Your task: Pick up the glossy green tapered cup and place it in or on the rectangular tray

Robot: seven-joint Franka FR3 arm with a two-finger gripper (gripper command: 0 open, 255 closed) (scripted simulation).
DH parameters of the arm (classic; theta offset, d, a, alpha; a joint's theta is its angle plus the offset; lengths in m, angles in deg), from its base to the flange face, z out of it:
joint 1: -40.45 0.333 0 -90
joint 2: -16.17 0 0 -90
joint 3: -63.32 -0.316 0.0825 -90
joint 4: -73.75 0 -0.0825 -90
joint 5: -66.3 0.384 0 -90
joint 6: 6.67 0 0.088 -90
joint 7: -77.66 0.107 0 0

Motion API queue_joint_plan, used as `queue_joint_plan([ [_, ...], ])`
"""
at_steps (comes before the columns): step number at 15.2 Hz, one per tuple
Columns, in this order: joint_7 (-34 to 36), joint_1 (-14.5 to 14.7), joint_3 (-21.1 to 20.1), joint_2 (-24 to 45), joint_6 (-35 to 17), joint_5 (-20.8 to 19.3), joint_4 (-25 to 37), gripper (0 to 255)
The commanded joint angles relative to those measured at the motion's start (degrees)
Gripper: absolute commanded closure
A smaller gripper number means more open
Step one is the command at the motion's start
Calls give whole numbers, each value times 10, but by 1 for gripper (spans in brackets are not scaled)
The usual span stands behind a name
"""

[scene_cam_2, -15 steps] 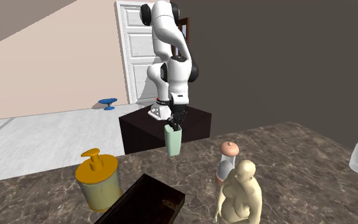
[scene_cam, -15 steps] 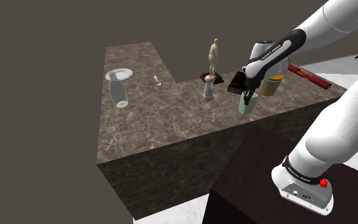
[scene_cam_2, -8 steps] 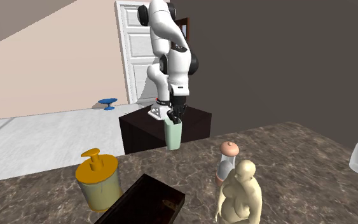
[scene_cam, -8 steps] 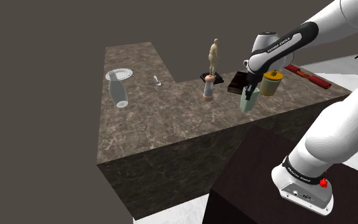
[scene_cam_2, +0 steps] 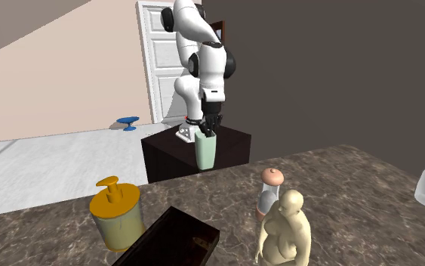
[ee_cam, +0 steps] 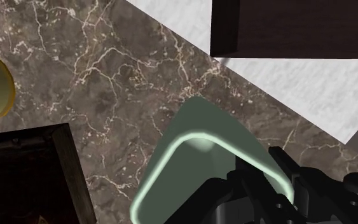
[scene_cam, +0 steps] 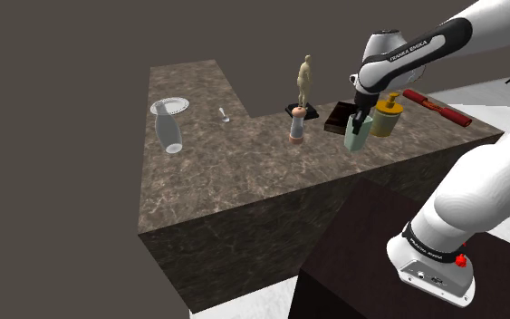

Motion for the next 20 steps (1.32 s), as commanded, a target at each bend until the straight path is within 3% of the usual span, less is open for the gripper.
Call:
queue_joint_plan([
  [1,0,-1,-3,-11,20,-1,9,255],
  [7,3,-3,-12,-35,65,-3,31,255],
  [15,-122,8,59,133,79,82,208,255],
  [20,-206,-13,82,250,112,162,339,255],
])
